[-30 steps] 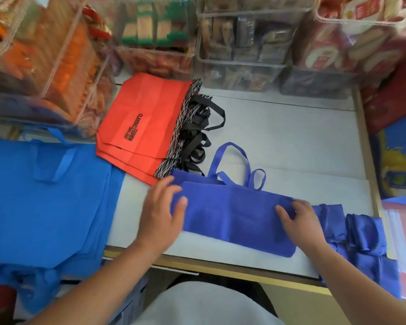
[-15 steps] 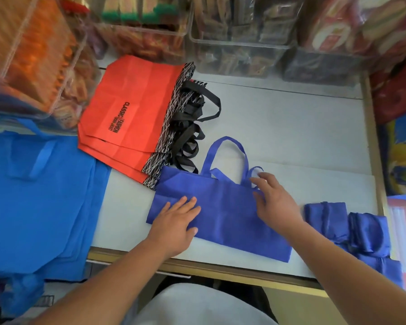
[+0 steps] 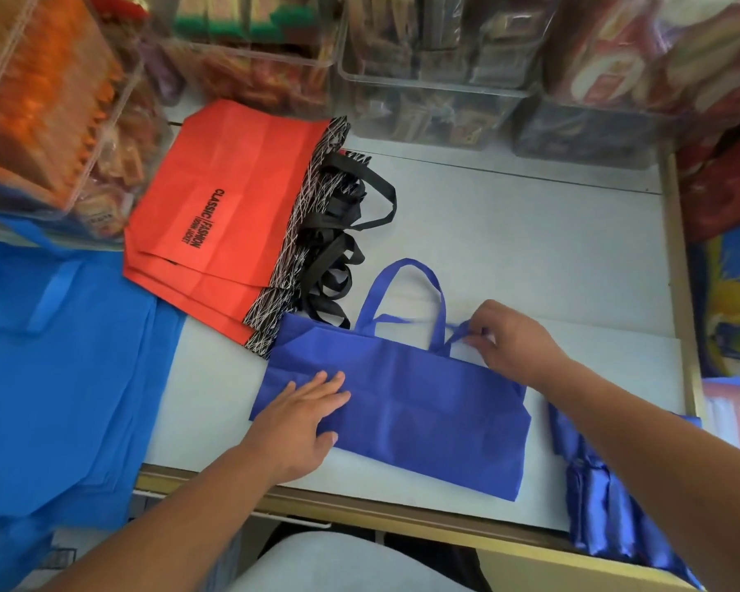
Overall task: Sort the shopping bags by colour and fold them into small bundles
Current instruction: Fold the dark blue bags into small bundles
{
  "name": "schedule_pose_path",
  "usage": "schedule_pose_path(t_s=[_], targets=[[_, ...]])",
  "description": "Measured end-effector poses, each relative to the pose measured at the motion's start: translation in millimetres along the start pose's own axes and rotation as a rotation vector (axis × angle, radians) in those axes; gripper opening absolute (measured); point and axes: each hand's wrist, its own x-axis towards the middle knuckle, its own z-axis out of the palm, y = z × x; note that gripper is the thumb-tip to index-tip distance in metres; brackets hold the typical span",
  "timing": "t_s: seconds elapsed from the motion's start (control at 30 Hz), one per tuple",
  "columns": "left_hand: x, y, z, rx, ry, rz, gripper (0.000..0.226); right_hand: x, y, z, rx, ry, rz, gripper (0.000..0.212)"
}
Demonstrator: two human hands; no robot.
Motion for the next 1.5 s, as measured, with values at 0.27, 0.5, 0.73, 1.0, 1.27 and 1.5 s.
schedule_pose_path(t_s=[0.27,0.5,0.73,1.0,1.27,1.5], targets=[[1,3,-3,0.031,-0.041,-0.015,0.076,-28,-61,-23,0.61,0.425,0.474,0.016],[-4,8,4,0.084,0.041,-0.003,0.075,-134,-112,85,-0.064,-0.074,0.208,0.062],[-28,-9,30,-0.03,0.192,0.099,0.052,-151,-87,99,0.025,-0.276,0.336,0.064],[-20,-50,37,0.061,0.3,0.318,0.01,-142,-77,92,0.089,-0.388,0.387,0.054],[-19,-27,7,-0.069,0.102,0.095,0.013,-146,-79,79,-0.099,-0.396,0.257,0.067],[-44,-22,-26,0.016,-0.011,-0.001,0.037,-165,-46,38,0.001,-0.289,0.285,0.028]])
